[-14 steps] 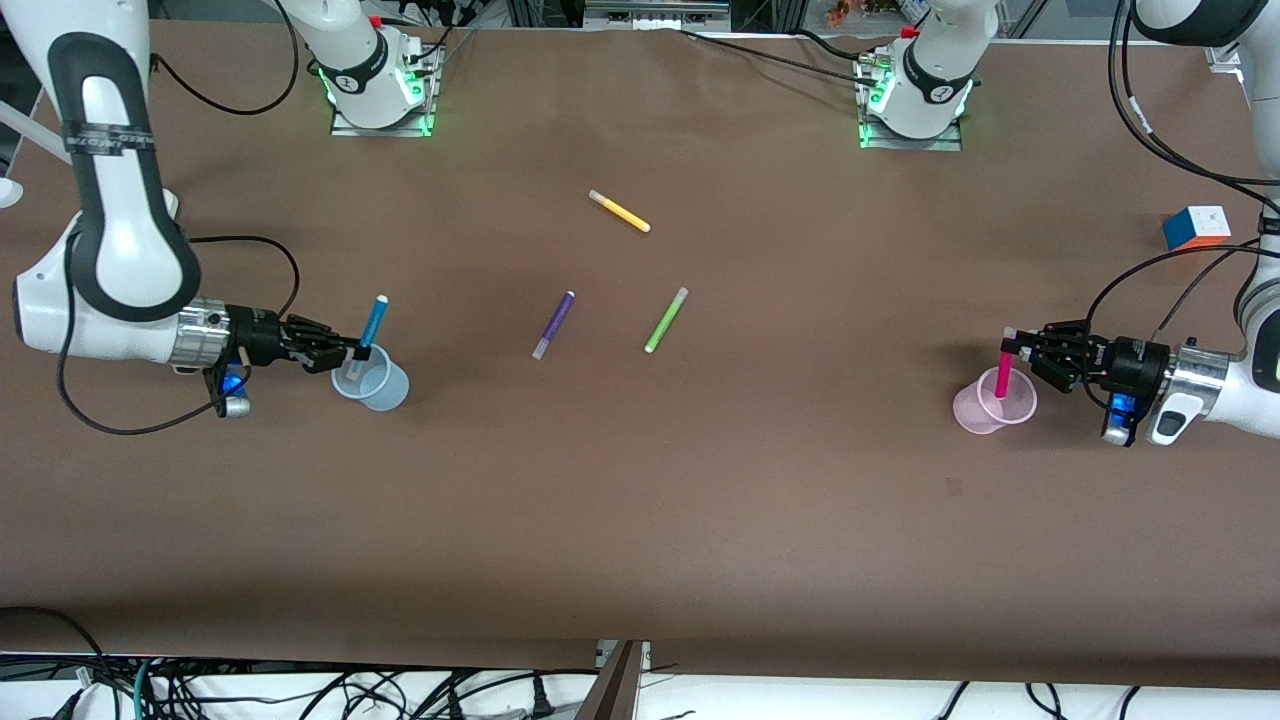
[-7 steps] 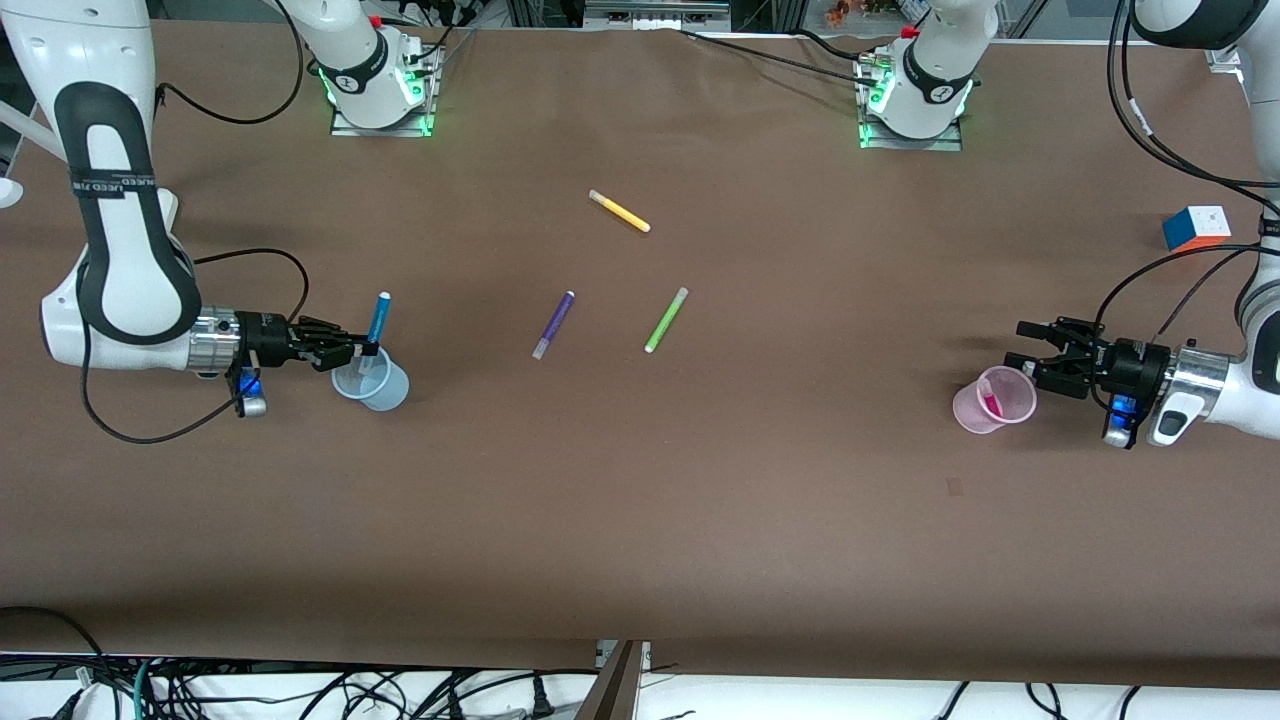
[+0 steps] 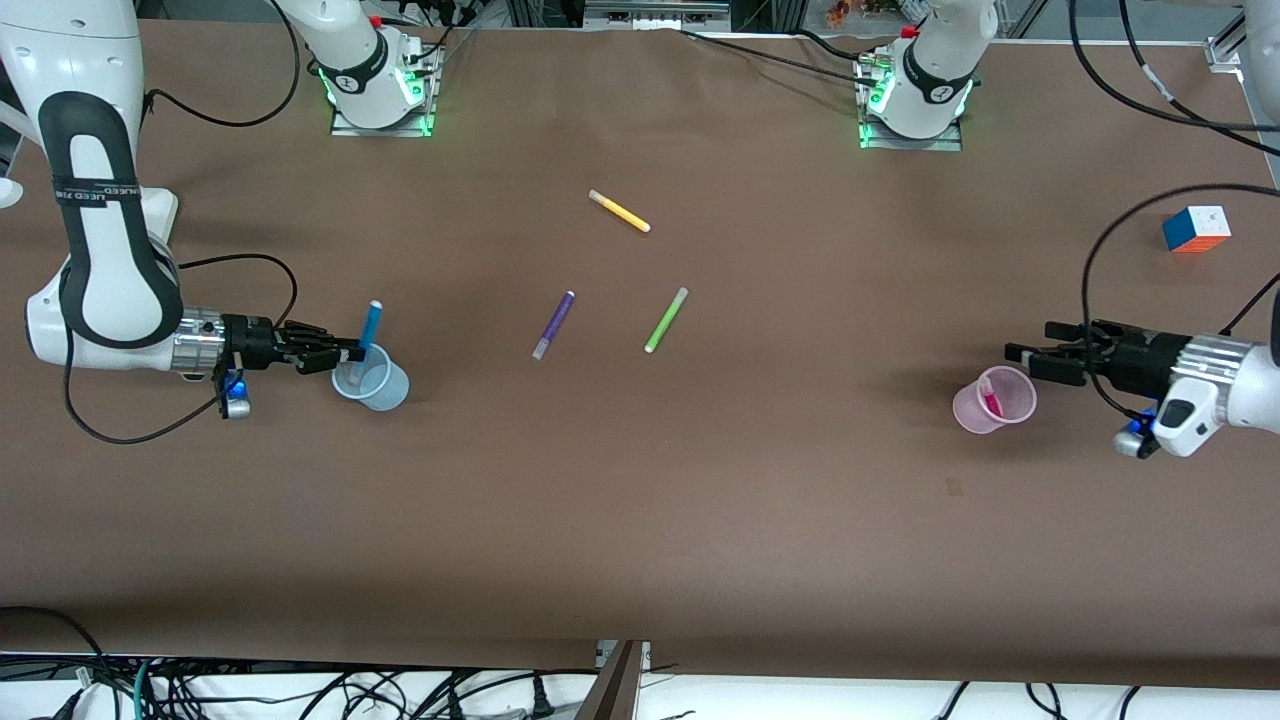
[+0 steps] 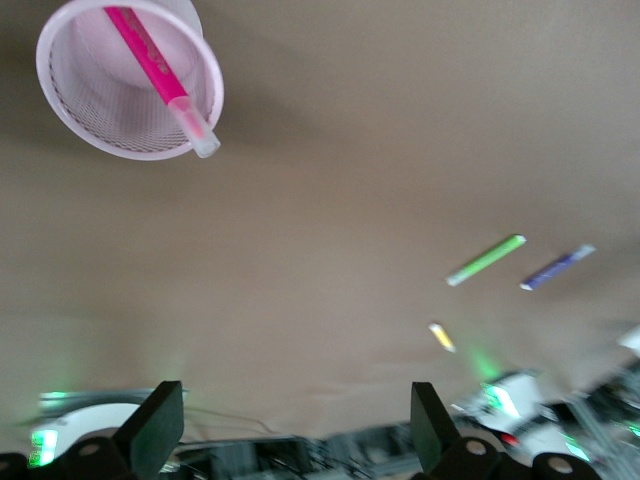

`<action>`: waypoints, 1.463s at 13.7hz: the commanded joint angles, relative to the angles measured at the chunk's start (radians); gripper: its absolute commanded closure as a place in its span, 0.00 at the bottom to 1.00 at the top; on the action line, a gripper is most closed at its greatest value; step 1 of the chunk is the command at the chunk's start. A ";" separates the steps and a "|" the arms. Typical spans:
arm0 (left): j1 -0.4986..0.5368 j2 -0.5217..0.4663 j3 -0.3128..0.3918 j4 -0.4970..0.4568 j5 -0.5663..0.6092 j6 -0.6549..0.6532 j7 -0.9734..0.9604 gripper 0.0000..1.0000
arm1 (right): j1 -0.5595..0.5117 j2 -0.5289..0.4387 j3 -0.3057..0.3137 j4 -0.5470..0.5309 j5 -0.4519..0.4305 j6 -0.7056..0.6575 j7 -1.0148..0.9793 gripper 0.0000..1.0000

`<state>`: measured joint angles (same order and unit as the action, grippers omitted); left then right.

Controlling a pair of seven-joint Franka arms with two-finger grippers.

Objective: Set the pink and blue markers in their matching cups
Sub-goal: 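Drop the pink marker into the pink cup while the right gripper drops blue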

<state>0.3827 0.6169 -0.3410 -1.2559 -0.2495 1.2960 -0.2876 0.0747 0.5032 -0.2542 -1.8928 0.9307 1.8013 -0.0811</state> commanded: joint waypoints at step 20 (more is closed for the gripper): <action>-0.531 -0.561 0.296 -0.373 0.395 0.336 0.205 0.00 | 0.183 -0.293 0.004 0.456 -0.909 -0.262 0.038 0.01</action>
<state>-0.0972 0.1566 -0.1111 -1.5166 0.1775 1.5824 -0.1063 0.2538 0.2101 -0.2463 -1.5296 0.0620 1.6432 -0.0446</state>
